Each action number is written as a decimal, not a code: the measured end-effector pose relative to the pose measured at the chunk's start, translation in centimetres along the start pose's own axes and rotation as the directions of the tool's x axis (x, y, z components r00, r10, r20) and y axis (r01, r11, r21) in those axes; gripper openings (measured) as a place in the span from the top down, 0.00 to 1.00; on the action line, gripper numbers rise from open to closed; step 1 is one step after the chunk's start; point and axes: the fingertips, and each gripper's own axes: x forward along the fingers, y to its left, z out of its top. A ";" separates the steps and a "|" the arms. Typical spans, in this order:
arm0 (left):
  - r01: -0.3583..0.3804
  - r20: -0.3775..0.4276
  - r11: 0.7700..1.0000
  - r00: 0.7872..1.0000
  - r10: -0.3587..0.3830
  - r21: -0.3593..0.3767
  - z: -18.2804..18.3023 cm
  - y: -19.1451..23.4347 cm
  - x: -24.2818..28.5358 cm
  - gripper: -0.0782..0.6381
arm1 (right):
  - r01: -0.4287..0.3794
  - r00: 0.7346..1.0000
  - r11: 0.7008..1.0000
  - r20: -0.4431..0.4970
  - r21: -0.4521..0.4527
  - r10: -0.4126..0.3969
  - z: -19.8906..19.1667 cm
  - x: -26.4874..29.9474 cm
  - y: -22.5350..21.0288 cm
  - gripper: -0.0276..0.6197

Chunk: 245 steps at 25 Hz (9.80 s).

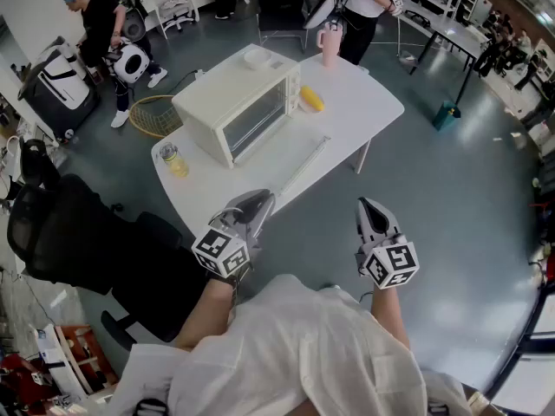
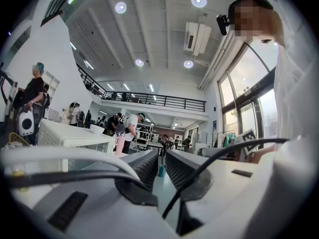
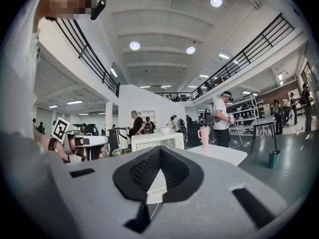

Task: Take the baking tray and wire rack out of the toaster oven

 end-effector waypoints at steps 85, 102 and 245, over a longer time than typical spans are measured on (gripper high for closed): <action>-0.192 -0.044 0.981 0.981 0.191 -0.018 -3.1 1.3 27.7 0.83 | -0.170 0.982 0.985 -0.081 0.002 0.170 0.9 9.6 -29.5 0.95; -0.512 -0.043 0.859 0.858 0.512 -0.004 -2.2 16.4 23.2 0.83 | -0.552 0.828 0.834 -0.120 -0.003 0.548 0.0 32.8 -21.9 0.95; -1.000 -0.729 0.002 0.007 0.685 -0.007 -17.9 35.3 11.8 0.87 | -0.642 0.431 0.767 -0.825 0.005 0.366 -18.4 52.3 -6.2 0.91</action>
